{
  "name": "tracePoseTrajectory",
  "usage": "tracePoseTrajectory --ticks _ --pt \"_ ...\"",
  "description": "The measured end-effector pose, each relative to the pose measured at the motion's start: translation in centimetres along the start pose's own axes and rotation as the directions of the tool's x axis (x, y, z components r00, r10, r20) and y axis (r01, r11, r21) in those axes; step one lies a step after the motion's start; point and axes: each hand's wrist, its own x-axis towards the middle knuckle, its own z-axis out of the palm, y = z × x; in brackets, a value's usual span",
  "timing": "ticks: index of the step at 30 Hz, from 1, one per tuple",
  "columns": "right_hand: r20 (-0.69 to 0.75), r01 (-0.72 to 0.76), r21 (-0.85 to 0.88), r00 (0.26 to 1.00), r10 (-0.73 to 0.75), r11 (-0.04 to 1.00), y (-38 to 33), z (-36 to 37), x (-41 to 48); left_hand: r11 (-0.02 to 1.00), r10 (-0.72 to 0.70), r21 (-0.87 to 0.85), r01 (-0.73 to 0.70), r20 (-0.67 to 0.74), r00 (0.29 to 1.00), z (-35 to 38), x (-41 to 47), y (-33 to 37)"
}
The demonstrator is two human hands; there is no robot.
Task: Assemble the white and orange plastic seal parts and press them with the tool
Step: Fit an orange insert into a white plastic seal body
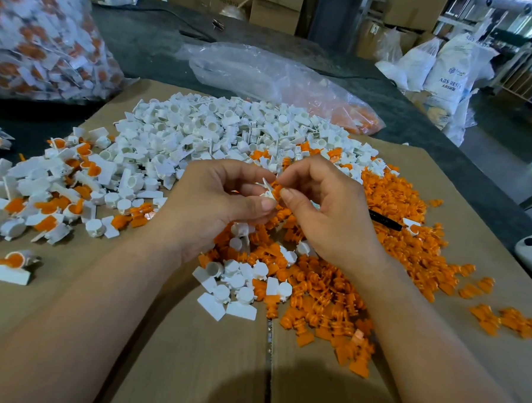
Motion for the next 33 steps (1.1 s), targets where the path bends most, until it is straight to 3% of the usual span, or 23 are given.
tracePoseTrajectory --ticks 10,18,24,33 --pt "0.024 -0.033 0.054 0.999 0.032 0.998 -0.04 -0.30 0.02 0.994 0.032 -0.100 -0.035 -0.029 0.999 0.41 -0.15 -0.46" --pt "0.004 -0.015 -0.012 1.000 0.015 1.000 -0.01 -0.31 0.03 0.993 0.118 0.018 -0.116 -0.139 0.983 1.00 -0.50 -0.59" --pt "-0.001 0.140 -0.134 0.990 -0.141 0.981 0.05 -0.33 0.07 0.994 0.100 0.045 -0.096 -0.110 0.989 0.76 -0.34 -0.52" --pt "-0.009 0.212 -0.170 0.976 -0.217 0.962 0.10 -0.28 0.11 0.986 0.017 -0.167 -0.025 -0.051 0.999 0.29 -0.02 -0.31"
